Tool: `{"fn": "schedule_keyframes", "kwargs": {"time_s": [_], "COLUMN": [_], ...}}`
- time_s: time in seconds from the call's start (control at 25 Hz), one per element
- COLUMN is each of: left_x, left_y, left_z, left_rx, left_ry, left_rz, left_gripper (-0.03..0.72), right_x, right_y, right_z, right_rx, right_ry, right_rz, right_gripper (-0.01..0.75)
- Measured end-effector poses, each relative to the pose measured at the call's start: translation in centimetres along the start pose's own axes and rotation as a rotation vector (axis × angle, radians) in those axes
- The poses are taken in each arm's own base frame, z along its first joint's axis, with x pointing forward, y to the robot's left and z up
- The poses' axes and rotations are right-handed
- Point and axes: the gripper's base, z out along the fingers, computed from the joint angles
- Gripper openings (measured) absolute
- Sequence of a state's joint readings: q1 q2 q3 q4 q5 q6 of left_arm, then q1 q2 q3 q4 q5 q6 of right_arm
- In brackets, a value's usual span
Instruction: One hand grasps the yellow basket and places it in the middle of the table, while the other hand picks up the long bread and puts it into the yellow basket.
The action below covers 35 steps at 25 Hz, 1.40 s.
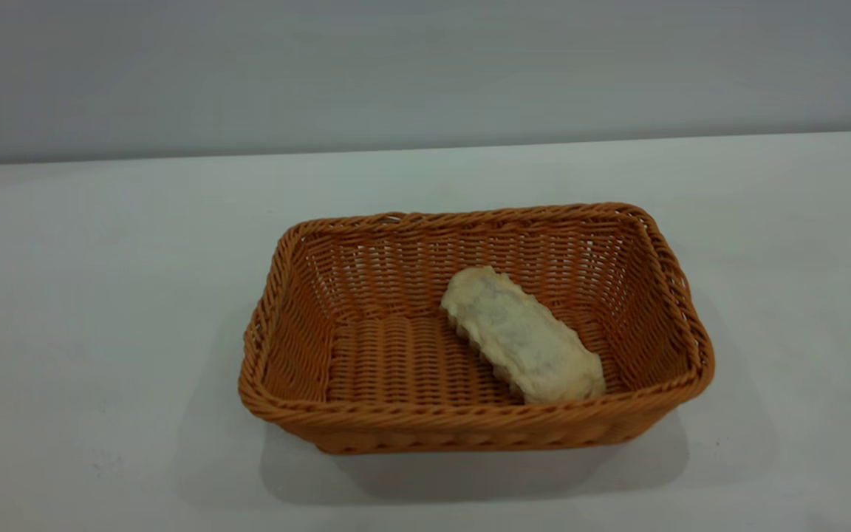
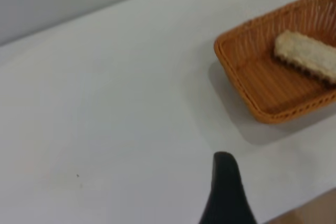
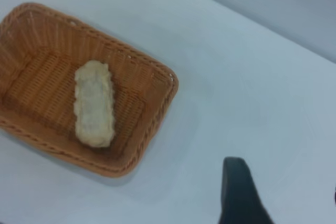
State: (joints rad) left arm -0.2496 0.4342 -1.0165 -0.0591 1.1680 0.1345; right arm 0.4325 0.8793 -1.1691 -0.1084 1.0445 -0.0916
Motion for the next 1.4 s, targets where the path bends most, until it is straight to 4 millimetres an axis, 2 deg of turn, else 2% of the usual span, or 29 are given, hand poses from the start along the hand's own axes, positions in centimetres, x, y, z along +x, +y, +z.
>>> {"fn": "schedule_keyframes", "kwargs": {"time_s": [0.24,0.32,0.4,0.48,0.72,0.84,1.0,1.16,1.4], "left_x": [1.5,2.5,3.9,5.4,10.1,11.6,12.9,13.3,13.5], "left_y": [-0.3,-0.5,-0.6,-0.8,-1.1,-1.2,-1.3,-1.3,-1.0], "left_z": [-2.9,-3.6,-3.4,-3.0,0.2,1.7,3.2,3.8,4.1], "left_rx": [-0.011,-0.013,-0.012,-0.011,-0.004,-0.001,0.004,0.004,-0.021], "left_ry": [-0.115,-0.145,-0.145,-0.139,-0.047,0.000,0.059,0.078,0.082], "left_rz": [-0.038,-0.052,-0.061,-0.065,-0.070,-0.074,-0.077,-0.078,-0.065], "left_gripper": [0.581,0.581,0.581,0.581,0.581,0.581,0.581,0.581,0.581], "right_x": [2.7,4.1,5.8,7.7,12.9,15.2,17.6,19.5,20.5], "right_y": [-0.1,0.0,0.2,0.4,1.3,1.6,2.0,2.2,2.4], "right_z": [-5.2,-6.1,-6.7,-6.8,-7.0,-7.2,-7.4,-7.5,-6.9], "right_rx": [0.015,0.018,0.019,0.018,0.009,0.012,0.017,0.018,0.016], "right_ry": [-0.076,-0.090,-0.098,-0.093,-0.125,-0.156,-0.203,-0.215,-0.188], "right_rz": [0.019,0.022,0.027,0.028,0.048,0.054,0.059,0.063,0.067], "right_gripper": [0.468,0.468,0.468,0.468,0.468,0.468,0.468,0.468,0.468]}}
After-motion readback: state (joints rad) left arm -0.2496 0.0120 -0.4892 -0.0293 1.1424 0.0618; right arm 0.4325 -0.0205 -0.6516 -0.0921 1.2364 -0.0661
